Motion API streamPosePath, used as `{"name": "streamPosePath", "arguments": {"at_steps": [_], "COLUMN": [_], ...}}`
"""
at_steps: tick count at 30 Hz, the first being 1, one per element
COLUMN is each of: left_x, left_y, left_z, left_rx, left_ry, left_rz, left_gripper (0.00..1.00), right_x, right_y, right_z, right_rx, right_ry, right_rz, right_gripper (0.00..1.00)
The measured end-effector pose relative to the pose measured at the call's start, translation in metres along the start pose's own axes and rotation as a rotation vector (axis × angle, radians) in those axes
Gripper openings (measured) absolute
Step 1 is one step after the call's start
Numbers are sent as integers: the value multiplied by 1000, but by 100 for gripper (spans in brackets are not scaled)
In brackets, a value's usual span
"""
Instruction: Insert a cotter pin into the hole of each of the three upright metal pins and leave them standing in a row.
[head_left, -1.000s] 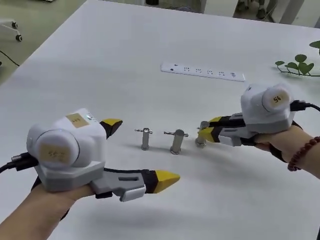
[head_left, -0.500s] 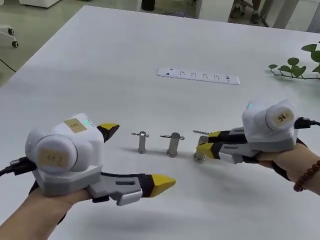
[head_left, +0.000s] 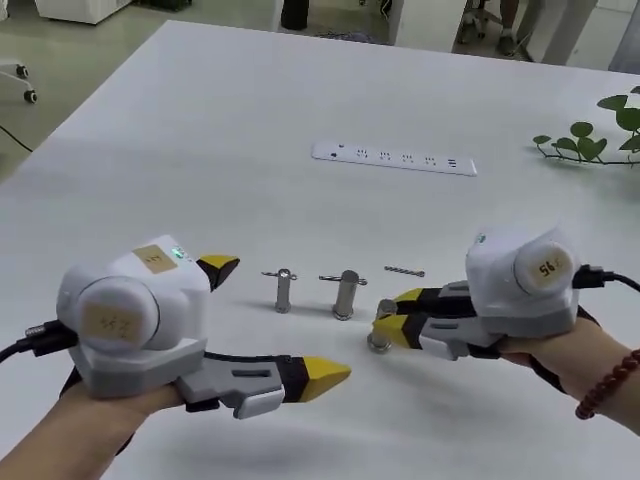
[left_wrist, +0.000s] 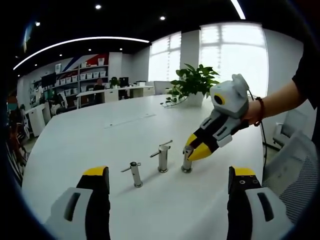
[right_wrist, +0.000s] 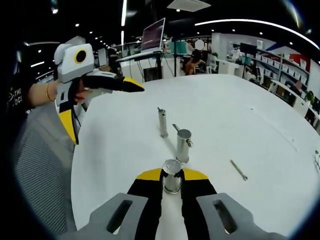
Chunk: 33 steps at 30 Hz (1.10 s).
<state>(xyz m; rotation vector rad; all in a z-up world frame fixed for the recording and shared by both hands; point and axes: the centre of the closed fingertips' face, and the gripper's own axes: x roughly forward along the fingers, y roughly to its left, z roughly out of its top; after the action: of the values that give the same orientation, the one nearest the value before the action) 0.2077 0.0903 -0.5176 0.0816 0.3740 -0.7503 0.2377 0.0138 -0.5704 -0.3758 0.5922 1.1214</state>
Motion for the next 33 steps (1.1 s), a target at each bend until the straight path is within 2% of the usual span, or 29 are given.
{"name": "streamPosePath", "arguments": {"at_steps": [11, 23, 25, 27, 30, 33], "left_x": [-1, 0, 0, 0, 0, 0], "left_y": [-1, -3, -4, -4, -3, -3], "left_z": [0, -2, -3, -3, -4, -4], "left_rx": [1, 10, 8, 9, 8, 9], "left_ry": [4, 13, 15, 19, 22, 20], "left_rz": [-1, -8, -11, -10, -9, -8], "left_gripper": [99, 98, 98, 98, 98, 98], "right_x": [7, 8, 9, 10, 10, 7], "right_y": [4, 8, 8, 9, 12, 8], "right_z": [3, 3, 0, -1, -1, -1], "right_rx": [-7, -34, -79, -158, -111, -104], "right_ry": [-7, -15, 4, 14, 9, 8], "right_rz": [-15, 10, 1, -6, 12, 2], "right_gripper": [8, 8, 9, 10, 13, 14]}}
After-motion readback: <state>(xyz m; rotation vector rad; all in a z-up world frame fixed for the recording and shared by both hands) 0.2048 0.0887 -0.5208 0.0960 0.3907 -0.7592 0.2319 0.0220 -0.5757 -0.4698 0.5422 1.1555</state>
